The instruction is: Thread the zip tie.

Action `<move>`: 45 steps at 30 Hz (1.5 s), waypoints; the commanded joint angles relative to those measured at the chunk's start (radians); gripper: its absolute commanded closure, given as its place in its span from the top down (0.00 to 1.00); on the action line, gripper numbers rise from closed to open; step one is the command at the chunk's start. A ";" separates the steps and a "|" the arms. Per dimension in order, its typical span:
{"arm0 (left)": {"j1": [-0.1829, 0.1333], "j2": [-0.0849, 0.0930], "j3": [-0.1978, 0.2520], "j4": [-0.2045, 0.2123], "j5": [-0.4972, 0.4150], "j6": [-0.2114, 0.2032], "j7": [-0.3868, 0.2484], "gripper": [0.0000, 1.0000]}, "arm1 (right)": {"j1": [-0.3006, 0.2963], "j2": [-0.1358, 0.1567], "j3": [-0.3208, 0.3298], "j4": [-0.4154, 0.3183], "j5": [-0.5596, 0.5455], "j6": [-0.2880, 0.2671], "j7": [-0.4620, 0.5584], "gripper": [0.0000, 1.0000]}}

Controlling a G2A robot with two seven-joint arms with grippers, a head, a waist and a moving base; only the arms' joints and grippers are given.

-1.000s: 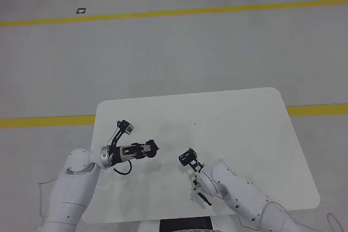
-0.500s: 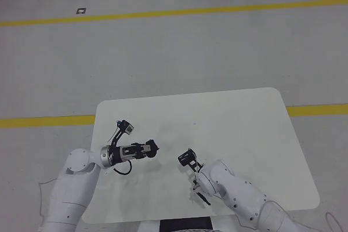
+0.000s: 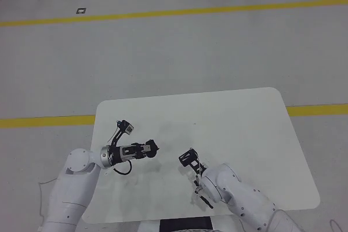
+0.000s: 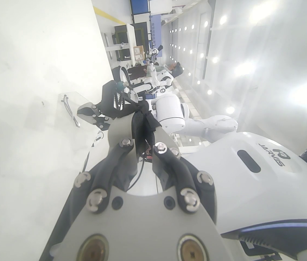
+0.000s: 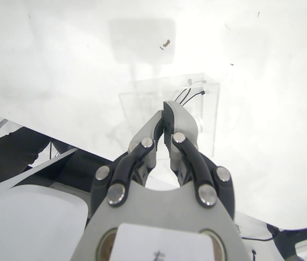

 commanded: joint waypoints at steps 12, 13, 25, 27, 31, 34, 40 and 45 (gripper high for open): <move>0.000 0.000 0.000 0.000 0.000 0.000 0.000 0.00 | 0.026 -0.010 -0.009 0.068 -0.006 0.031 0.000 0.16; 0.000 0.000 0.000 0.000 0.000 0.000 0.000 0.00 | 0.026 -0.009 -0.008 0.070 -0.013 0.036 0.000 0.17; 0.000 0.000 0.000 0.000 0.000 0.000 0.000 0.00 | 0.013 -0.006 0.009 0.058 -0.051 0.063 0.000 0.24; 0.000 0.000 0.000 0.000 0.000 0.000 0.000 0.00 | 0.009 -0.005 0.012 0.050 -0.052 0.062 0.000 0.24; 0.000 0.000 0.000 0.000 0.000 0.000 0.000 0.00 | 0.006 -0.005 0.009 0.044 -0.042 0.049 0.000 0.22; 0.000 0.000 0.000 0.000 0.000 0.000 0.000 0.00 | 0.013 -0.009 0.000 0.054 -0.034 0.044 0.000 0.17; 0.000 0.000 0.000 0.000 0.000 0.000 0.000 0.00 | 0.031 -0.017 -0.018 0.072 -0.014 0.039 0.000 0.12; 0.000 0.000 0.000 0.000 0.000 0.000 0.000 0.00 | 0.045 -0.022 -0.027 0.093 -0.006 0.042 0.000 0.13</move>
